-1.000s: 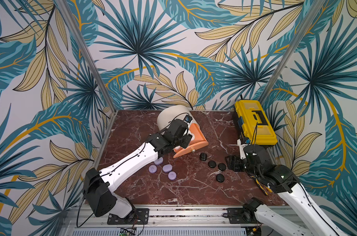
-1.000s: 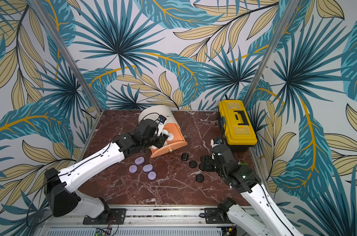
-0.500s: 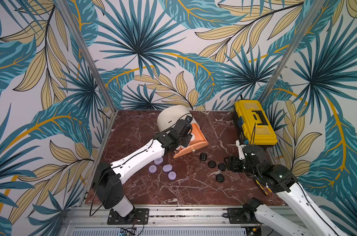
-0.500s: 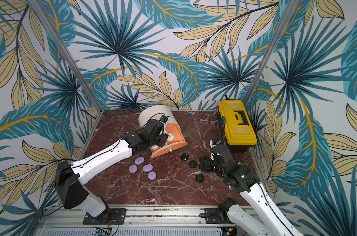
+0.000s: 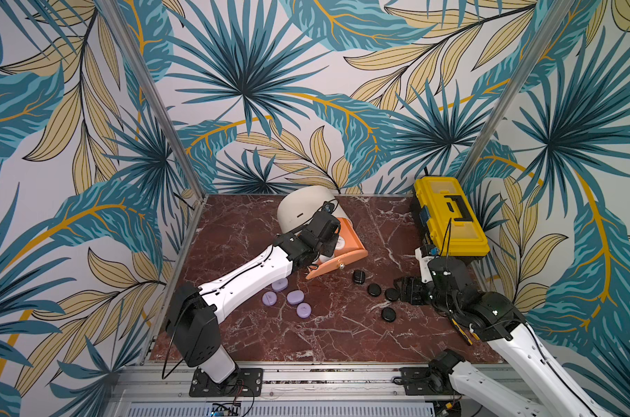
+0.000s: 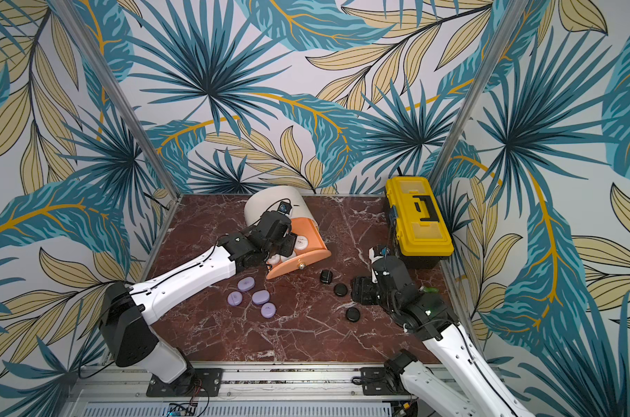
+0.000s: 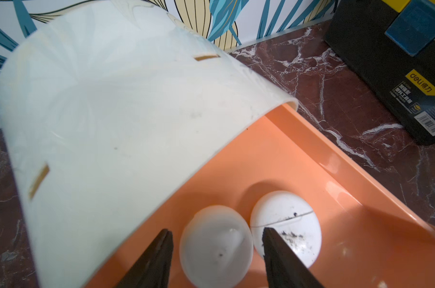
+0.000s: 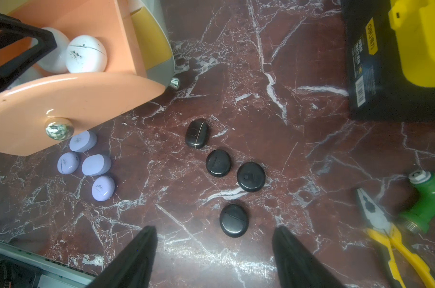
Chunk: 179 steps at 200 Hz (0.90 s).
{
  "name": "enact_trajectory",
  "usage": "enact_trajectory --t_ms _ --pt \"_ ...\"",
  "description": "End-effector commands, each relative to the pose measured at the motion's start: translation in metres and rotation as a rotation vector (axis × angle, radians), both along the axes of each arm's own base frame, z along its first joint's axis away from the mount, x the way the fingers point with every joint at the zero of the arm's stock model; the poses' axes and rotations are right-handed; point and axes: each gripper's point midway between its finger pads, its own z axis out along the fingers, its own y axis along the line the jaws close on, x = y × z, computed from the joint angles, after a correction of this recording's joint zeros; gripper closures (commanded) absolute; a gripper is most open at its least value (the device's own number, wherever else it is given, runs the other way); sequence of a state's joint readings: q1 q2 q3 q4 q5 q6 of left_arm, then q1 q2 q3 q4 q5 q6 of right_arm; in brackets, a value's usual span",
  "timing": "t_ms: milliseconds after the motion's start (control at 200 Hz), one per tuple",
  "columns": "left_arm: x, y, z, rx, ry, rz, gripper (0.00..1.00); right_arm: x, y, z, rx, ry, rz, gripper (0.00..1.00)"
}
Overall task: Put the bluetooth earphones in the drawer according to color
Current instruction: Place the bluetooth earphone in the drawer.
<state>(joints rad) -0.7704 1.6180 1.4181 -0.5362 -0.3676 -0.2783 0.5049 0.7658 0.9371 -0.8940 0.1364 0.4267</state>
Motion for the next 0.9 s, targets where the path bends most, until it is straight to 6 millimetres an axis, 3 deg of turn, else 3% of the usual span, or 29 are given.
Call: enact_trajectory --t_ms 0,235,631,891 --pt "0.008 -0.001 0.009 -0.014 -0.022 0.034 0.34 -0.003 0.001 -0.006 0.014 0.010 0.004 0.22" --pt "-0.003 -0.005 0.019 -0.074 0.017 -0.003 0.25 -0.006 0.004 -0.005 0.036 0.011 0.016 0.22" --pt "-0.031 -0.001 0.097 -0.246 -0.081 -0.087 0.12 -0.006 0.028 0.000 0.127 0.040 0.098 0.22" --pt "-0.010 0.019 0.126 -0.185 -0.133 -0.066 0.06 -0.010 0.075 -0.004 0.316 0.118 0.255 0.28"
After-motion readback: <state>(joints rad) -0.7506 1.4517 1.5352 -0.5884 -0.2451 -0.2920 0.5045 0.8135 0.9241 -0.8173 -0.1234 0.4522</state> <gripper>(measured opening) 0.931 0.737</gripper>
